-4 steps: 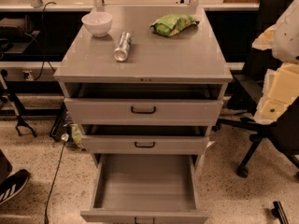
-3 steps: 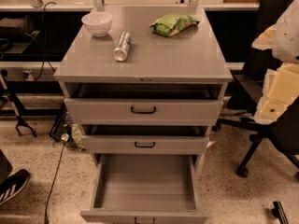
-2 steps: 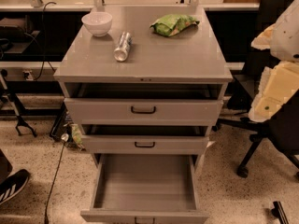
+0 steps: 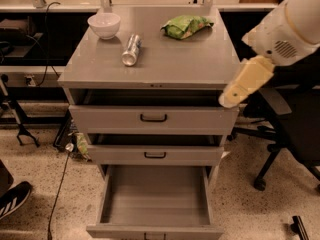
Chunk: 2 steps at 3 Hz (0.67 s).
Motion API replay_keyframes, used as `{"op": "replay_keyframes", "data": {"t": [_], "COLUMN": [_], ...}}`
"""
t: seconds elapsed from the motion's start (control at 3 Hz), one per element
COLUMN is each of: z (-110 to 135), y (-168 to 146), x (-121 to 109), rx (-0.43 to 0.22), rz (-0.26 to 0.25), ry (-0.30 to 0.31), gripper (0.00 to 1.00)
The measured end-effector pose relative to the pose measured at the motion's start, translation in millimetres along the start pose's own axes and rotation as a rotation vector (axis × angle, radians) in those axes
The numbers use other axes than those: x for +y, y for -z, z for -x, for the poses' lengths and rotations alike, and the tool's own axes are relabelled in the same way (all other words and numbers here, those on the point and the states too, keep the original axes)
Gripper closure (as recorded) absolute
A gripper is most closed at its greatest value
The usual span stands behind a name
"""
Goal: Place redbull can into bottom drawer
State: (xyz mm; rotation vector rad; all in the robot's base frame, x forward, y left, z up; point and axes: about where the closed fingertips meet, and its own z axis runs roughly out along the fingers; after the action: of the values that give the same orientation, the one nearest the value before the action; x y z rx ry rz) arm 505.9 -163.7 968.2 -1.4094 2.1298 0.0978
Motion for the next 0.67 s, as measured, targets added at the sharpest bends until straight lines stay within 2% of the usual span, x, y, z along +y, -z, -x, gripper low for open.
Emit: {"op": "replay_keyframes", "data": {"t": [0.33,0.67], "z": [53.9,54.0], "y": [-25.7,-24.0], "x": [-35.6,-36.6], "rx": [-0.152,-0.155], "rz": [-0.069,-0.077], "ry": [-0.024,-0.024], "gripper": [0.00,0.00]}}
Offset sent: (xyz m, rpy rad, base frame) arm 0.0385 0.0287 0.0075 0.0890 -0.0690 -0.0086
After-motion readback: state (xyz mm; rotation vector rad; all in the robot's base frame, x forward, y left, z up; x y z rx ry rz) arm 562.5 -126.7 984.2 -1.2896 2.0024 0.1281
